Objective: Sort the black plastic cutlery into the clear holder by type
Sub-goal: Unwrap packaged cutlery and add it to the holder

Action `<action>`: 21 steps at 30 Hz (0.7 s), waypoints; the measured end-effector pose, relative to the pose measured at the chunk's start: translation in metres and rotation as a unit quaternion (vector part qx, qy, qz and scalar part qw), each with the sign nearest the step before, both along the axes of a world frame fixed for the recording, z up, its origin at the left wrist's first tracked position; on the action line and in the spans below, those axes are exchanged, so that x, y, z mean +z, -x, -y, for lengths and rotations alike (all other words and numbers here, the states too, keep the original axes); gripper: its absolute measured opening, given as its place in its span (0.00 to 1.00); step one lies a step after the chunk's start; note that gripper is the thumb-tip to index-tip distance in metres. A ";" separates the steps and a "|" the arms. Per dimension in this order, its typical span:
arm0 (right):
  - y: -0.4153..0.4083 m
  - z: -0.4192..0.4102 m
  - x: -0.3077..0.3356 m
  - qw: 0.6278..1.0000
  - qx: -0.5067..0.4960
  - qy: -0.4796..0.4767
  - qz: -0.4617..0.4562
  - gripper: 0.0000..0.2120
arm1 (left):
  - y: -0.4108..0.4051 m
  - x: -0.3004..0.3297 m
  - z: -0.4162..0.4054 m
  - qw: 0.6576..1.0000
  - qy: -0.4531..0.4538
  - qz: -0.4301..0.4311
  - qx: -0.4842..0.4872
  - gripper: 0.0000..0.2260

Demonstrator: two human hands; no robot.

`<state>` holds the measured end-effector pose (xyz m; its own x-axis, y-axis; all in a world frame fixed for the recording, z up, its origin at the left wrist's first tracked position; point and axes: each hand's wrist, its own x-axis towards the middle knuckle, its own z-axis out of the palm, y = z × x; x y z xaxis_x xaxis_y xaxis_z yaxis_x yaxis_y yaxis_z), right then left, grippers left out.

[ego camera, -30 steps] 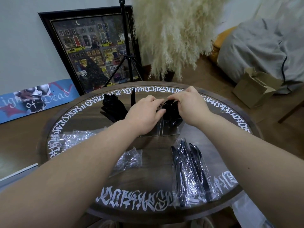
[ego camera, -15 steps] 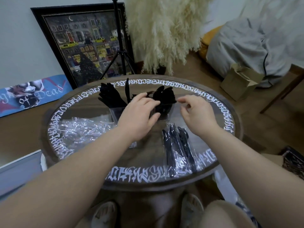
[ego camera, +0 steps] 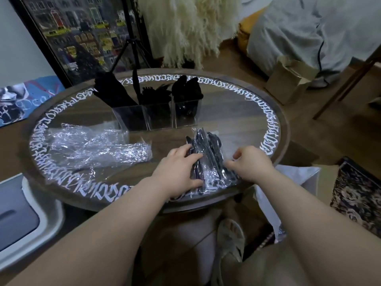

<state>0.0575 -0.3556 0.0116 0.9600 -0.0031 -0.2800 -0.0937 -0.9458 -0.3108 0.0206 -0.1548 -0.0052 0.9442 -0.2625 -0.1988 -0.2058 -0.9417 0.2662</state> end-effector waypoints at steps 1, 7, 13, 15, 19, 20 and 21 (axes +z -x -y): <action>0.000 -0.001 -0.001 1.000 0.007 0.007 -0.015 0.18 | -0.001 -0.001 0.001 1.000 -0.002 -0.005 0.004 0.36; -0.003 -0.006 -0.004 0.998 0.013 -0.012 -0.056 0.15 | -0.010 -0.007 0.011 1.000 -0.010 -0.003 0.011 0.35; -0.007 0.001 -0.006 0.999 -0.027 -0.019 -0.005 0.11 | -0.015 -0.009 0.028 1.000 -0.018 0.001 0.005 0.32; -0.007 0.005 -0.002 0.998 -0.050 -0.029 0.033 0.09 | -0.015 -0.011 0.034 1.000 -0.020 0.008 0.000 0.32; -0.003 0.010 0.006 0.986 -0.082 -0.094 0.112 0.07 | -0.011 -0.011 0.038 0.999 0.009 0.043 0.008 0.34; -0.002 0.010 0.008 0.983 -0.078 -0.110 0.126 0.07 | -0.011 -0.007 0.037 0.997 0.023 0.067 0.015 0.33; 0.000 0.008 0.010 0.980 -0.071 -0.123 0.137 0.06 | -0.010 -0.002 0.035 0.994 0.035 0.097 0.020 0.33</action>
<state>0.0572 -0.3641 0.0213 0.9940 -0.1072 -0.0217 -0.1009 -0.8221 -0.5604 0.0308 -0.1896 -0.0069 0.9732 -0.2298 0.0056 -0.2215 -0.9311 0.2898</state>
